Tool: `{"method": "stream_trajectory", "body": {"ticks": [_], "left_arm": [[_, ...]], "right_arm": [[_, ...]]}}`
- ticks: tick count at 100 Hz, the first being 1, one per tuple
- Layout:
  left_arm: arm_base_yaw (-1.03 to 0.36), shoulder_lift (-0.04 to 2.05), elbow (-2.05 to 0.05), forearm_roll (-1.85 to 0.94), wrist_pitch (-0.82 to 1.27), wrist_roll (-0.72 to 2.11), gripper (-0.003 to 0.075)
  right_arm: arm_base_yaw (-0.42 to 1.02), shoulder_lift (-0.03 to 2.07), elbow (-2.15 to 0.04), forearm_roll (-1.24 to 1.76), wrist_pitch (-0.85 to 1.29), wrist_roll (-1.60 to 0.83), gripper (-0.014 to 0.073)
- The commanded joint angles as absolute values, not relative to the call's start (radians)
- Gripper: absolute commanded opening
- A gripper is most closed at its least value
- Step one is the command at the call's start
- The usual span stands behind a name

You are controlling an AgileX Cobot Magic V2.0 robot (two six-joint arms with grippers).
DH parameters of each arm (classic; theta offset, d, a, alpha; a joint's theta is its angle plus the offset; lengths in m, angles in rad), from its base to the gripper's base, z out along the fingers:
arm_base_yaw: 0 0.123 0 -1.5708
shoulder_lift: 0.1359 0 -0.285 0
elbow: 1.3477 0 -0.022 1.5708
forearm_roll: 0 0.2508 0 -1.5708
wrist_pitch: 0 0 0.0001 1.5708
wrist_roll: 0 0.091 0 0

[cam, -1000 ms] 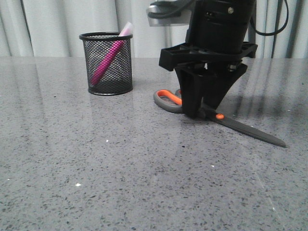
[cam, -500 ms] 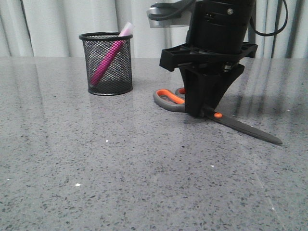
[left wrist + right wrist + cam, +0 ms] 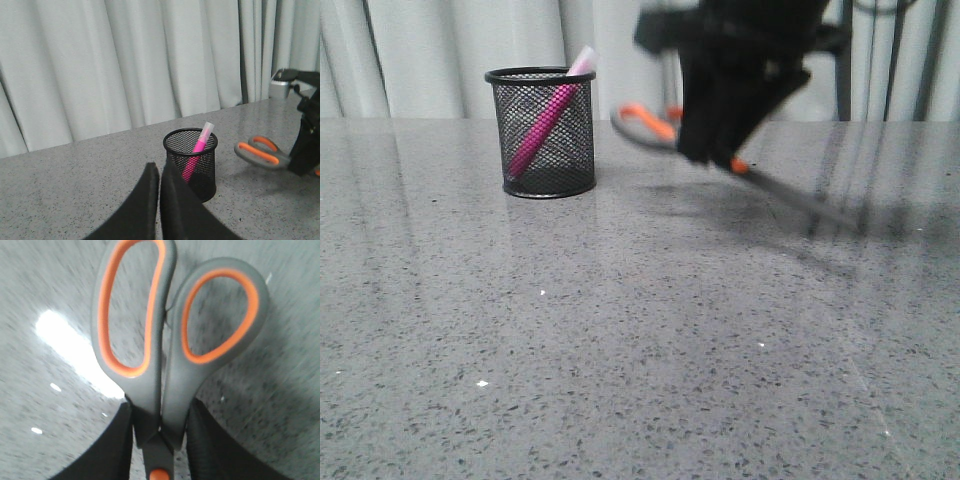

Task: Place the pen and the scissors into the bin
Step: 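Lift the scissors handles-up and carry them above the mesh cup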

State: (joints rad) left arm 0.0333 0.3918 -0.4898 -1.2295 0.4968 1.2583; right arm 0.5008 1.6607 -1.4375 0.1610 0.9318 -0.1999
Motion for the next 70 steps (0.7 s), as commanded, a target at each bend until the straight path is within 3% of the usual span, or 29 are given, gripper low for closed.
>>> {"method": "stream_trajectory", "body": {"ticks": [1, 38, 70], "left_arm": [[0.034, 0.397, -0.517, -1.273, 0.468, 1.253, -0.0022], [0.034, 0.397, -0.517, -1.273, 0.468, 1.253, -0.0022], [0.034, 0.397, -0.517, -1.273, 0.468, 1.253, -0.0022]], "right_arm": [[0.499, 1.548, -1.462, 0.178, 0.822, -0.206, -0.0068], [0.501, 1.418, -1.407, 0.348, 0.391, -0.206, -0.0068], [0.638, 1.436, -1.249, 0.43, -0.273, -0.206, -0.0071]]}}
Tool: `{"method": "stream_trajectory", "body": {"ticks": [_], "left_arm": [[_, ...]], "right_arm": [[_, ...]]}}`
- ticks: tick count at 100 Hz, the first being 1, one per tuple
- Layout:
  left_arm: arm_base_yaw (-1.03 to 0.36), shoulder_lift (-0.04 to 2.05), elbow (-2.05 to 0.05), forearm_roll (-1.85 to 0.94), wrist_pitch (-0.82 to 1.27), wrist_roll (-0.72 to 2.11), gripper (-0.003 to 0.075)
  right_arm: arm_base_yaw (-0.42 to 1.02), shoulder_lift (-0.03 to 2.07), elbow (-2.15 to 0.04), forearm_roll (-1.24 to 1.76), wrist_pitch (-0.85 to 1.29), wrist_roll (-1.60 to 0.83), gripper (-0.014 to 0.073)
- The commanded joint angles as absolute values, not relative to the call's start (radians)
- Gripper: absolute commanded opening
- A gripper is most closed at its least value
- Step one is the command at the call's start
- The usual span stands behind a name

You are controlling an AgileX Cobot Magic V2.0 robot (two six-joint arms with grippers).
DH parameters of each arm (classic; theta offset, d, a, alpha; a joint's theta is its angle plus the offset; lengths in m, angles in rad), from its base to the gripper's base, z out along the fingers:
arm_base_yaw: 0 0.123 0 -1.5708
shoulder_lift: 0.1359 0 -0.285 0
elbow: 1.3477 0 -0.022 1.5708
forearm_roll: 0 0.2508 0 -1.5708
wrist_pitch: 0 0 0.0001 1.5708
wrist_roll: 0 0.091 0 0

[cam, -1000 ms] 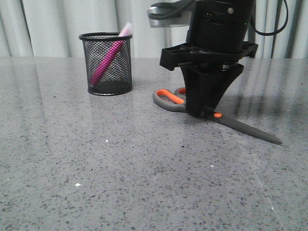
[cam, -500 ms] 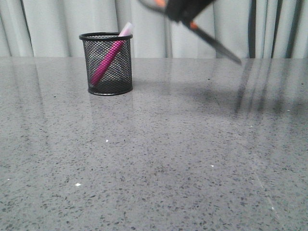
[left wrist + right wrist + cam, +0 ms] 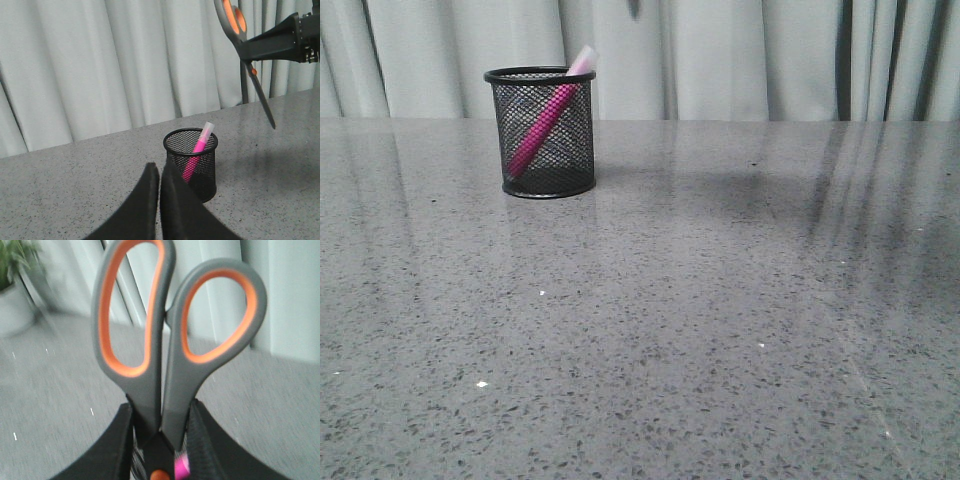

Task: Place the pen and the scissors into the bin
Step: 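Lift the scissors handles-up and carry them above the mesh cup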

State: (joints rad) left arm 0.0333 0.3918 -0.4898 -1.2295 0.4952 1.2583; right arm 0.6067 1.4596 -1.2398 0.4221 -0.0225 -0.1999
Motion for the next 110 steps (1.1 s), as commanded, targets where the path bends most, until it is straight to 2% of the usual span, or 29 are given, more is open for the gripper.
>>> {"method": "stream_trajectory", "body": {"ticks": [1, 29, 110], "left_arm": [[0.034, 0.397, -0.517, -1.273, 0.468, 1.253, -0.0022], [0.034, 0.397, -0.517, -1.273, 0.468, 1.253, -0.0022], [0.034, 0.399, -0.517, -1.258, 0.468, 1.253, -0.0022]], "right_arm": [[0.638, 1.438, -1.249, 0.43, -0.281, -0.206, -0.0071], [0.678, 1.601, -1.249, 0.415, -0.655, -0.206, -0.0071], [0.678, 1.758, -1.249, 0.333, -0.794, -0.206, -0.0071]]}}
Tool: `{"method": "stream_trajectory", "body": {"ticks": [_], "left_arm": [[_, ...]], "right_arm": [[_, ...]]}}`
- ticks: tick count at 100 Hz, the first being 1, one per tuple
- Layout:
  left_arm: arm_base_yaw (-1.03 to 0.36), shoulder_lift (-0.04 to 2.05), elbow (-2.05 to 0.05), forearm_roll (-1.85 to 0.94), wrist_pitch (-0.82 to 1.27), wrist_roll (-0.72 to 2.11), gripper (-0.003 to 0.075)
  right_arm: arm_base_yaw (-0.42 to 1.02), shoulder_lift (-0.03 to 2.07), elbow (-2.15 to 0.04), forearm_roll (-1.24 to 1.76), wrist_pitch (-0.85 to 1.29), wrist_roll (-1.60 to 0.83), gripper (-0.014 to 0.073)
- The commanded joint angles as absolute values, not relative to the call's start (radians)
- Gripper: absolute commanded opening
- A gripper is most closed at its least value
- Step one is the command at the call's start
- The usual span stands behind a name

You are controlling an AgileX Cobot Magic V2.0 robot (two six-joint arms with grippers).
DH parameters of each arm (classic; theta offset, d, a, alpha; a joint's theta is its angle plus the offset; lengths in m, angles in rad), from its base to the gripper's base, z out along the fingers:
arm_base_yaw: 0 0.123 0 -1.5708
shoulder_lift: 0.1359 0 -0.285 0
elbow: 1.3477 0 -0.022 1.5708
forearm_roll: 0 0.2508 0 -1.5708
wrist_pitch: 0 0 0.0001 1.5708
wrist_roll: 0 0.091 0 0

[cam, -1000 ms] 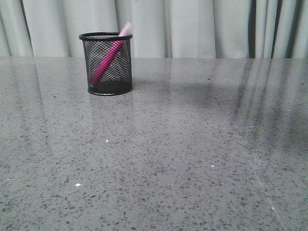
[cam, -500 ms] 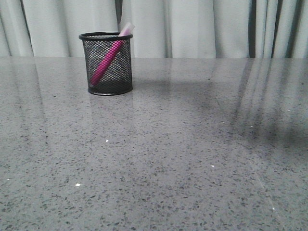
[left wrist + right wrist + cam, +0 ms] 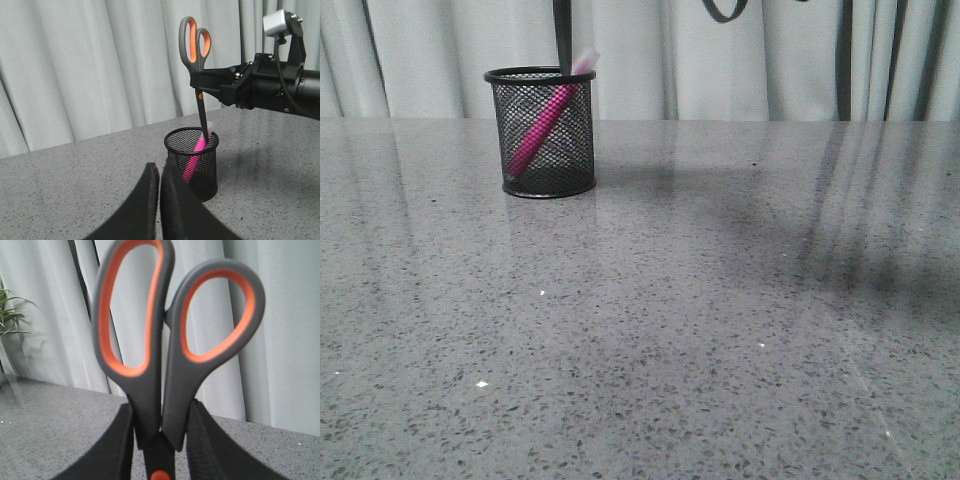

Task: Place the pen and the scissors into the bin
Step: 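Lift the scissors handles-up and carry them above the mesh cup, then lower the scissors blades-first into the cup and release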

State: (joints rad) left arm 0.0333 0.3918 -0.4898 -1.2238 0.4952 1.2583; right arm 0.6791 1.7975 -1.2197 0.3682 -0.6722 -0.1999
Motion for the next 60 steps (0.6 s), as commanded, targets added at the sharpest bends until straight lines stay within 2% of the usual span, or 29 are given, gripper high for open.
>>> {"method": "stream_trajectory", "body": {"ticks": [1, 40, 60], "left_arm": [[0.034, 0.399, -0.517, -1.258, 0.468, 1.253, -0.0022], [0.034, 0.399, -0.517, -1.258, 0.468, 1.253, -0.0022], [0.034, 0.399, -0.517, -1.258, 0.468, 1.253, -0.0022]], "right_arm": [[0.678, 1.762, -1.249, 0.333, -0.8, -0.206, -0.0071], [0.678, 1.798, -1.249, 0.329, -0.827, -0.206, -0.0071], [0.697, 1.796, -1.182, 0.319, -0.927, -0.206, -0.0071]]}}
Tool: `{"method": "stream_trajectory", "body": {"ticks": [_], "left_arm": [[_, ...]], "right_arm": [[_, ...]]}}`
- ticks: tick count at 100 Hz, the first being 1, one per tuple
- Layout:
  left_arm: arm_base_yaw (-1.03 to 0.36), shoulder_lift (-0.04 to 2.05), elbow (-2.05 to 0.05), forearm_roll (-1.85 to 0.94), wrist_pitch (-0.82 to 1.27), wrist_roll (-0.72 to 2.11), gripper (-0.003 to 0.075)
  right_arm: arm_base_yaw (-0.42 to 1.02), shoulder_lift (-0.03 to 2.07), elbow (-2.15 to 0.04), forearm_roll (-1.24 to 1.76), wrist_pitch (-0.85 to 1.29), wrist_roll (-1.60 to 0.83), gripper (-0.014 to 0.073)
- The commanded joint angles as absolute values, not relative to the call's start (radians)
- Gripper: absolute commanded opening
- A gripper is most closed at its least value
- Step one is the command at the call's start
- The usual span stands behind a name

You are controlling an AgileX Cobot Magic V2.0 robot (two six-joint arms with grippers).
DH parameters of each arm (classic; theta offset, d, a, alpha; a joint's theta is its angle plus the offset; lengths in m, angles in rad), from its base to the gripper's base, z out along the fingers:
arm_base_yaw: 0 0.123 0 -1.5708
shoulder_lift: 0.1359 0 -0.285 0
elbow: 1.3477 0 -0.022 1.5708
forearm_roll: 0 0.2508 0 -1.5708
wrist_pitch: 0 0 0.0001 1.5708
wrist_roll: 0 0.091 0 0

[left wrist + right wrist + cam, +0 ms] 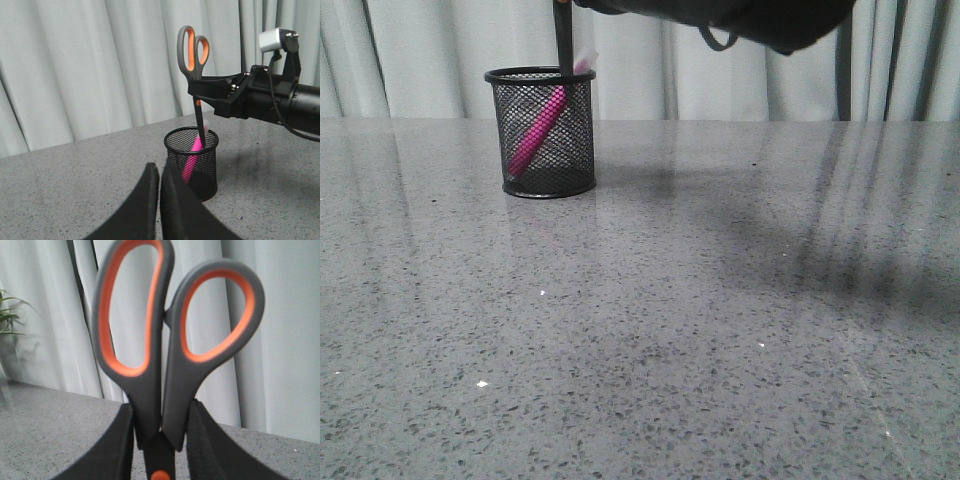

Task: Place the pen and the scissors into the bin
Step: 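Lower the scissors blades-first into the cup and release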

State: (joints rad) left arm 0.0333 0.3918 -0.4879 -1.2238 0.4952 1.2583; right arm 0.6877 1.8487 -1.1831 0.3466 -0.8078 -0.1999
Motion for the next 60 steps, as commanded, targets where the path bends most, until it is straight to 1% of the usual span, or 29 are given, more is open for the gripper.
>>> {"method": "stream_trajectory", "body": {"ticks": [1, 35, 60], "left_arm": [[0.034, 0.399, -0.517, -1.258, 0.468, 1.253, -0.0022], [0.034, 0.399, -0.517, -1.258, 0.468, 1.253, -0.0022], [0.034, 0.399, -0.517, -1.258, 0.468, 1.253, -0.0022]], "right_arm": [[0.697, 1.796, -1.18, 0.319, -0.929, -0.206, -0.0071], [0.717, 1.797, -1.089, 0.317, -1.017, -0.206, -0.0071], [0.717, 1.8, -1.05, 0.29, -1.02, -0.206, -0.0071]]}}
